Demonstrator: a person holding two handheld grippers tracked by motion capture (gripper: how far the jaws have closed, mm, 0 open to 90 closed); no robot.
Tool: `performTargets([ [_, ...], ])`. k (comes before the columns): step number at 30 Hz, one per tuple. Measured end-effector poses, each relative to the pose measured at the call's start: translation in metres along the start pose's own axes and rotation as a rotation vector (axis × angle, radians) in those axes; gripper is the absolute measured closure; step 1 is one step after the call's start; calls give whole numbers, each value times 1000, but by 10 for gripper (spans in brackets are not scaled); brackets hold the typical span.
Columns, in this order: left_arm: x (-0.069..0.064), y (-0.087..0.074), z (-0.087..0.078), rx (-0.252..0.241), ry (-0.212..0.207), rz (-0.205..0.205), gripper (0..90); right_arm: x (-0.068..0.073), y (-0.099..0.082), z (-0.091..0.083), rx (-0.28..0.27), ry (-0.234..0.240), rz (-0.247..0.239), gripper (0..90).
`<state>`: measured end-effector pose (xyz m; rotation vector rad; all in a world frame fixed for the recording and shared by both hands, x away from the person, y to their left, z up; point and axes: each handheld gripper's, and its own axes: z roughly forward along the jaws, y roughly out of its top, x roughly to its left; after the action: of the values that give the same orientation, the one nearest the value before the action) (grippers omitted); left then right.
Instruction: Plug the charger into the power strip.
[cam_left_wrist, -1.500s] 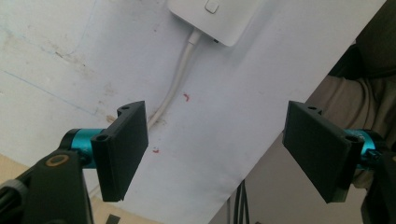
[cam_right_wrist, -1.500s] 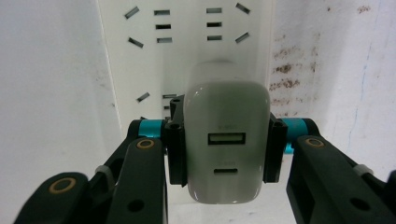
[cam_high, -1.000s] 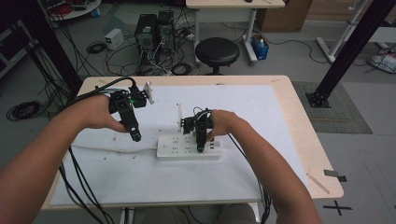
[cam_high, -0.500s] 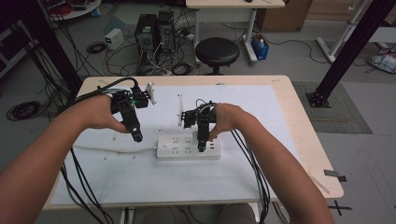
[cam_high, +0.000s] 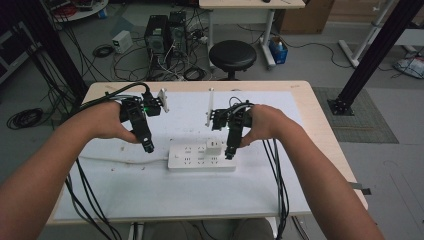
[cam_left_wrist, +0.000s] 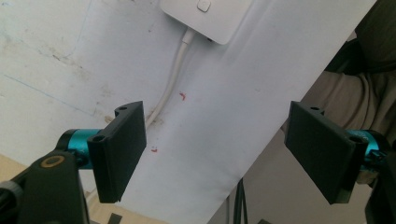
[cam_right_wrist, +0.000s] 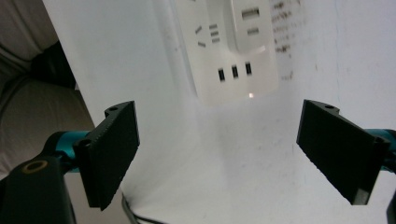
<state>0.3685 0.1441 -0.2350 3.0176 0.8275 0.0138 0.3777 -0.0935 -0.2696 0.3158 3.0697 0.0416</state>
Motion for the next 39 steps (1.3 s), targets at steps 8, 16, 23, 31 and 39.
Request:
performTargets([
  [8,-4,2,-3,-10,0,5,208,3,-42,-25,-9,-34,82,127],
  [16,-6,3,-8,-14,6,5,208,6,-66,-32,22,-58,122,127],
  [23,-8,2,-14,-26,13,-7,208,5,-78,-37,24,-74,159,127],
  [31,-9,5,-15,-19,20,3,208,6,-80,-38,17,-73,175,127],
  [39,-10,7,-15,-25,25,8,208,7,-80,-39,11,-72,176,127],
])
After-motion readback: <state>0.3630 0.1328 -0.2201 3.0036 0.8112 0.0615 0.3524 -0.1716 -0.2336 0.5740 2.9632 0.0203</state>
